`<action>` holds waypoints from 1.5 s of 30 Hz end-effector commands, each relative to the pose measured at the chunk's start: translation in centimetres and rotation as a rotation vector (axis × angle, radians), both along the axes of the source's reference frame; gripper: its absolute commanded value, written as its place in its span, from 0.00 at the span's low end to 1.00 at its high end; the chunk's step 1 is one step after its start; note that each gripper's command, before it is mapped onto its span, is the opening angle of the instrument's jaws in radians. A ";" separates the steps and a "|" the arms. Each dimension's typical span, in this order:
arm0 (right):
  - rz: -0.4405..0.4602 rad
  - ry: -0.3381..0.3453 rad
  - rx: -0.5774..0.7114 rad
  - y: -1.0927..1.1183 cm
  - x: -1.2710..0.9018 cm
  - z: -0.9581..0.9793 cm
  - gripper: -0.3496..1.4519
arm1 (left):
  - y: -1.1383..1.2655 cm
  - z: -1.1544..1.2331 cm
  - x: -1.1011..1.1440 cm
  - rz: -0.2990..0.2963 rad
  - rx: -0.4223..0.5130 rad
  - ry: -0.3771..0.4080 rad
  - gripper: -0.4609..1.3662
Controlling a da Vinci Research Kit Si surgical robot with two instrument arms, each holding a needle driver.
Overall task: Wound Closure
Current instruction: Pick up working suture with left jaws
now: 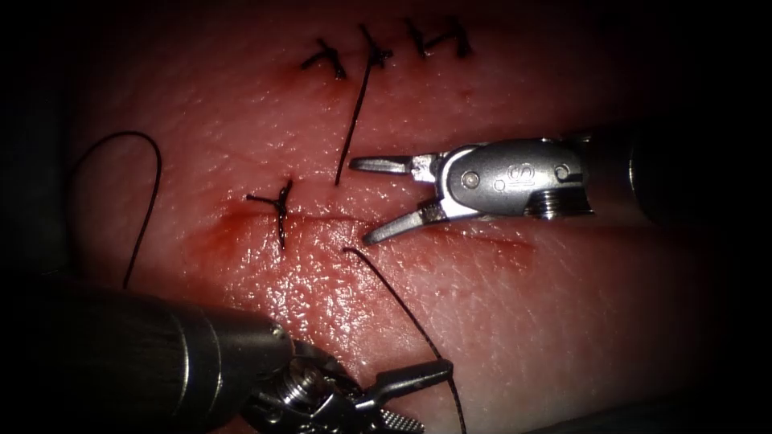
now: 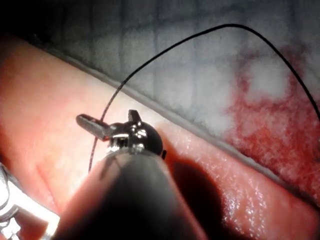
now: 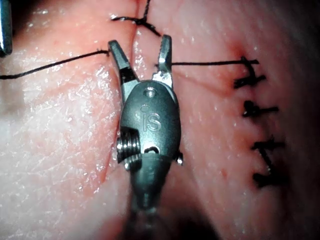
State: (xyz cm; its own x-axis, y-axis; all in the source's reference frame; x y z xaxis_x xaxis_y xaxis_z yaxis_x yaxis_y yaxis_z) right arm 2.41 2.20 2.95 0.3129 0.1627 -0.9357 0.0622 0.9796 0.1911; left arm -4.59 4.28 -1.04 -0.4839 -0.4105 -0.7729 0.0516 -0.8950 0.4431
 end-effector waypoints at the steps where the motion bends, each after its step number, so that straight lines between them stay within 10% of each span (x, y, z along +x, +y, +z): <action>1: -0.003 0.001 0.000 0.00 0.00 0.00 0.71 | 0.00 0.00 -0.02 -0.001 -0.002 -0.003 0.63; 21: 0.011 -0.005 0.000 -0.03 -0.07 0.03 0.67 | -0.14 0.22 -0.47 0.050 -0.035 -0.037 0.60; 24: 0.017 -0.011 0.000 -0.04 -0.12 0.07 0.68 | -0.13 0.23 -0.53 0.063 -0.031 -0.049 0.47; 26: 0.020 -0.015 0.002 -0.05 -0.15 0.10 0.67 | -0.13 0.23 -0.54 0.071 -0.015 -0.063 0.20; 27: 0.022 -0.017 0.000 -0.05 -0.17 0.11 0.68 | -0.13 0.22 -0.53 0.076 -0.004 -0.072 0.07; 45: -0.040 0.104 -0.135 -0.22 -0.17 0.13 0.82 | 0.25 0.08 0.05 0.034 0.064 -0.062 0.06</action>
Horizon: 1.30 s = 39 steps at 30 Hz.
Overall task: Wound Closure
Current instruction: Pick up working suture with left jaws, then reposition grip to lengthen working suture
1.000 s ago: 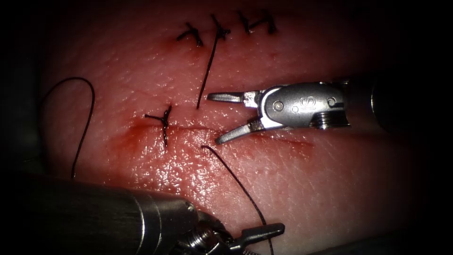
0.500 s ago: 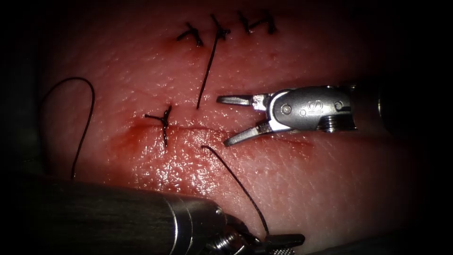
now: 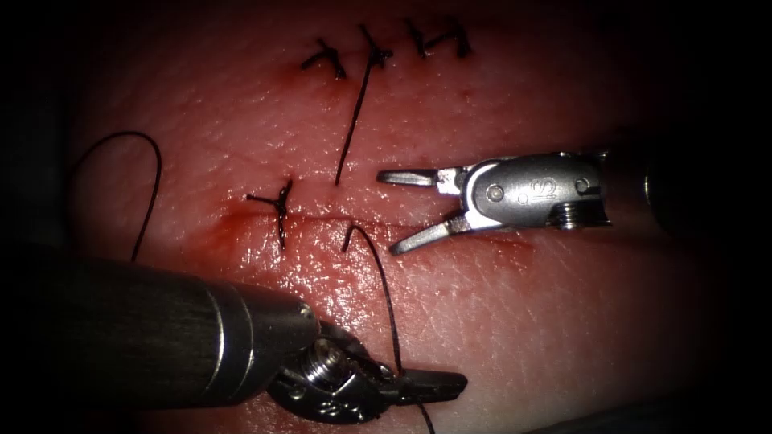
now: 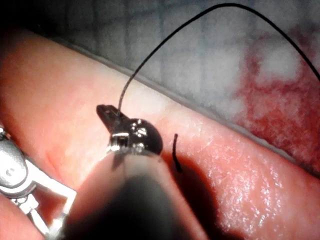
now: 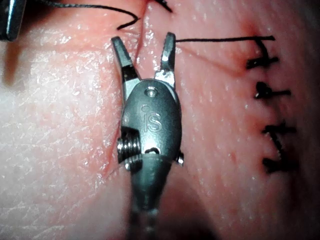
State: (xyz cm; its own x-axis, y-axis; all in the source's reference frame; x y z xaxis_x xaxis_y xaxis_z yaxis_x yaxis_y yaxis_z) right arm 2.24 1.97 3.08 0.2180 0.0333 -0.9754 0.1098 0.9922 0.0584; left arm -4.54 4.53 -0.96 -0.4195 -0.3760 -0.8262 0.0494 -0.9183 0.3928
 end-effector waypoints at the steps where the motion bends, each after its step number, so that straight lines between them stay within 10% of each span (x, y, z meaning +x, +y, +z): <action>1: -0.007 0.006 -0.021 0.02 0.00 -0.01 0.82 | 0.02 -0.01 0.02 0.004 0.008 0.005 0.06; 39: 0.028 0.213 -0.208 -0.04 0.19 -0.61 0.89 | 0.78 0.08 0.41 -0.078 0.195 -0.264 0.06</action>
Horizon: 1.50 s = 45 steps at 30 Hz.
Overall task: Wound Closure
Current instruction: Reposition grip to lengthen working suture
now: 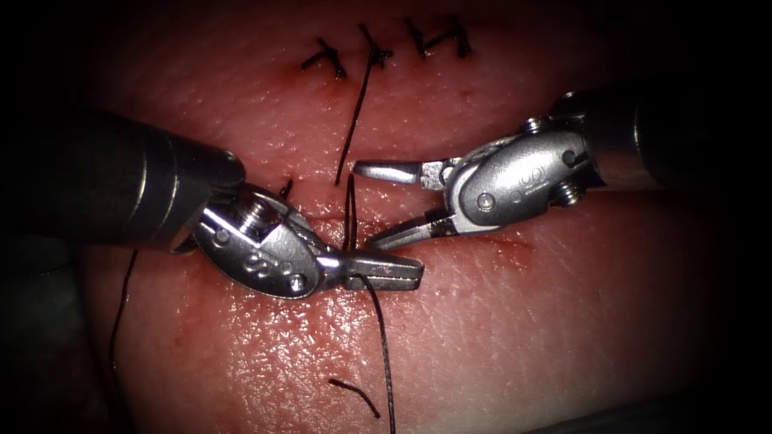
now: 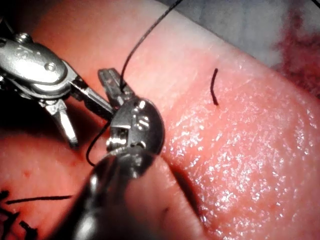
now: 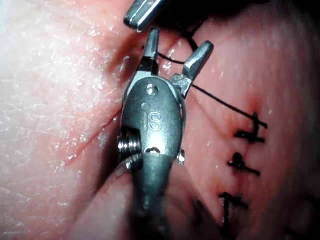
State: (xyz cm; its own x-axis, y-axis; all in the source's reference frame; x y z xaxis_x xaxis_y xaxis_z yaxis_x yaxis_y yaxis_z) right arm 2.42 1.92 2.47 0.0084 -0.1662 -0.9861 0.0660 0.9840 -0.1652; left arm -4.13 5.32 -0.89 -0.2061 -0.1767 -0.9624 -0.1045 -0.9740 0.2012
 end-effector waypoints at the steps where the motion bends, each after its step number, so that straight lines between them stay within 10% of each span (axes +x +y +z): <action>1: -0.006 0.000 -0.008 0.02 0.01 -0.01 0.89 | 0.00 0.01 0.00 0.001 0.007 -0.009 0.06; 17: -0.113 0.100 -0.079 -0.07 0.16 0.03 0.75 | 0.03 -0.07 0.03 -0.008 0.048 -0.047 0.06; 19: -0.114 0.100 -0.078 -0.06 0.16 0.03 0.67 | 0.03 -0.08 0.03 -0.009 0.055 -0.048 0.06; 22: -0.115 0.102 -0.076 -0.05 0.14 0.02 0.09 | 0.02 -0.10 0.02 -0.009 0.050 -0.047 0.06; 24: -0.115 0.102 -0.075 -0.04 0.14 0.02 0.01 | 0.02 -0.10 0.02 -0.009 0.050 -0.047 0.06; 45: -0.177 0.104 -0.084 -0.09 0.12 0.03 0.00 | 0.01 -0.10 -0.01 -0.007 0.031 -0.045 0.06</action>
